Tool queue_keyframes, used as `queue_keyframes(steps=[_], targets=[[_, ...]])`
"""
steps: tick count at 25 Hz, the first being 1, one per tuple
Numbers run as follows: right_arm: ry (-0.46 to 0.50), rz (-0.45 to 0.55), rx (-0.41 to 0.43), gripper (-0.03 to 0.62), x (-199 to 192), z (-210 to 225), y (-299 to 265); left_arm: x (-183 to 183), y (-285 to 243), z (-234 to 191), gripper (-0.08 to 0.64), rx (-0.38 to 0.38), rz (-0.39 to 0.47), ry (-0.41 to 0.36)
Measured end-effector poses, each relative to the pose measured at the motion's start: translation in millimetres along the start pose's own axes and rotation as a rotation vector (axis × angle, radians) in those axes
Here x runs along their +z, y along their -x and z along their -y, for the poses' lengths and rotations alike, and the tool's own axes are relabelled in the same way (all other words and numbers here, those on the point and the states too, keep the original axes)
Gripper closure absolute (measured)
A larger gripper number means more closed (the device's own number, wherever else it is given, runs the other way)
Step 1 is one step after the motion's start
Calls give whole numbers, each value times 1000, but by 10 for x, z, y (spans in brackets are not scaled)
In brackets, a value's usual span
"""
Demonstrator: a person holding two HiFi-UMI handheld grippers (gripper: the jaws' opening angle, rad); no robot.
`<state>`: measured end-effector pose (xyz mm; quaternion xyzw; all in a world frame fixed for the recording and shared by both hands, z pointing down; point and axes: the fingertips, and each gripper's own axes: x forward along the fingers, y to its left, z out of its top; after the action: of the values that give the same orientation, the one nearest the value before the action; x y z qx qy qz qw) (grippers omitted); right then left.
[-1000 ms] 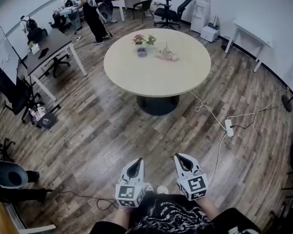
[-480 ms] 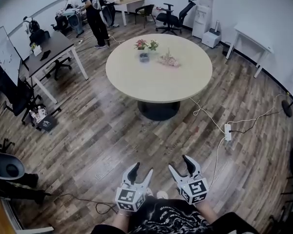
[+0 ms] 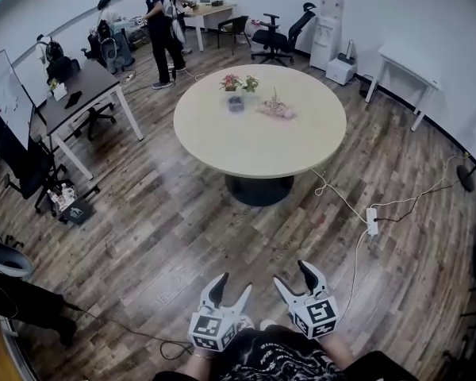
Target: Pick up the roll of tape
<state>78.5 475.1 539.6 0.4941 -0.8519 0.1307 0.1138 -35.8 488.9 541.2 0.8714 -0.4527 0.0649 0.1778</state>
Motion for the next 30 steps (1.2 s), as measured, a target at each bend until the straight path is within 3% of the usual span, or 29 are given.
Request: queue_keyframes(steps=[5, 11, 14, 30], targets=[[-14, 2, 31, 295, -32, -131, -164, -49, 26, -172, 274, -22, -15, -4], [-63, 26, -7, 300, 40, -6, -359, -30, -46, -393, 289, 11, -15, 7], [-94, 61, -21, 350, 107, 194, -532, -2, -236, -530, 302, 36, -10, -2], [18, 51, 94, 347, 875, 1590, -2092, 827, -1980, -1248, 302, 170, 25, 14]])
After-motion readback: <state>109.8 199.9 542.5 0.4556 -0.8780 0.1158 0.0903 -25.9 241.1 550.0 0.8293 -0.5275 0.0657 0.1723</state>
